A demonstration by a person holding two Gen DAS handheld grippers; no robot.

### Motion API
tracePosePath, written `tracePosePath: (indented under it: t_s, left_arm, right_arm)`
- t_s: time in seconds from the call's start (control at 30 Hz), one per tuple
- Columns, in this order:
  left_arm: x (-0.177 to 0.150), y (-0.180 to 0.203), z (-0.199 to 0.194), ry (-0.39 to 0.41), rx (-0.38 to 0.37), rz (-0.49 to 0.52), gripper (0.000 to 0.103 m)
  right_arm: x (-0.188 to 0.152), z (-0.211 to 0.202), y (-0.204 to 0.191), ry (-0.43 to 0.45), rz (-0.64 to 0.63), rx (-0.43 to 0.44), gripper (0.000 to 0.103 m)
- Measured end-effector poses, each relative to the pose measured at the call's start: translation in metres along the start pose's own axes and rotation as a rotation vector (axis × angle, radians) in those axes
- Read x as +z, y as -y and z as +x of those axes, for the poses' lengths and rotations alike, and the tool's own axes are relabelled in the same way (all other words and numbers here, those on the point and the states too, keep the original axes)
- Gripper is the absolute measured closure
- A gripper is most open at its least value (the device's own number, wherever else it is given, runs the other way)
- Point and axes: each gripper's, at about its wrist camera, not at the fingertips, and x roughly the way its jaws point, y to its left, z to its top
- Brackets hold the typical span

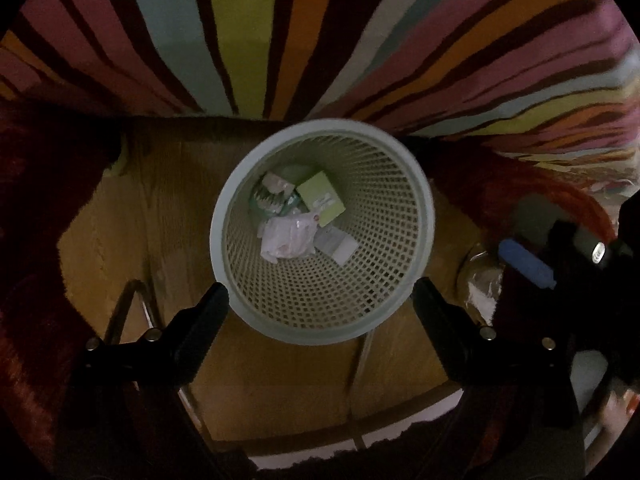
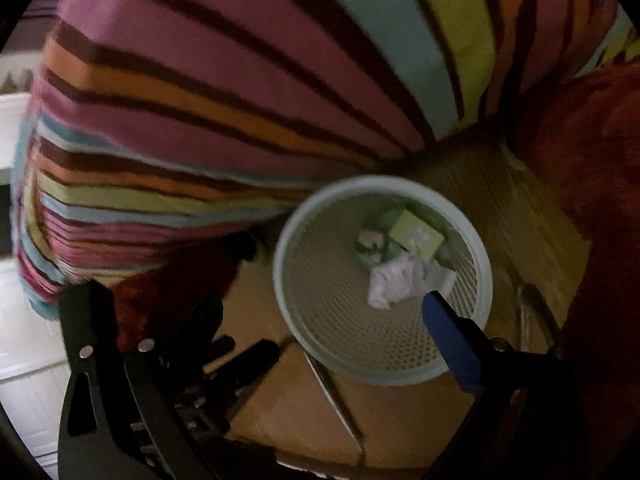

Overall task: Collect trash
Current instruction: 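Move both tools back over the bed toward the remaining boxes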

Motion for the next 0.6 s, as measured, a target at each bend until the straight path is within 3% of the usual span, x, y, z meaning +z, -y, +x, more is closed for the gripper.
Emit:
tracePosePath:
  t_s: [0.13,0.27,0.37,0.47,0.6]
  left_arm:
    - [-0.010,0.006,-0.031,0.104,-0.018,0.034,0.012]
    - [-0.019,0.015,-0.071,0.283,0.010,0.083,0.012]
    - [-0.017,0.017,-0.106,0.421,0.018,0.087,0.012]
    - [-0.007,0.016,-0.137,0.529,-0.060,0.059,0.012]
    - [0.023,0.021,-0.169,0.636,-0.110,0.033,0.013]
  right_arm:
    - [-0.005,-0.022,-0.012,0.081,-0.047,0.058,0.008]
    - [-0.007,-0.051,-0.035,0.208,-0.156,0.097,0.008]
    - [-0.010,-0.076,-0.053,0.367,-0.272,0.063,0.008]
    - [-0.010,-0.105,-0.068,0.545,-0.372,-0.004,0.008]
    - [0.013,-0.121,-0.078,0.629,-0.416,-0.050,0.008]
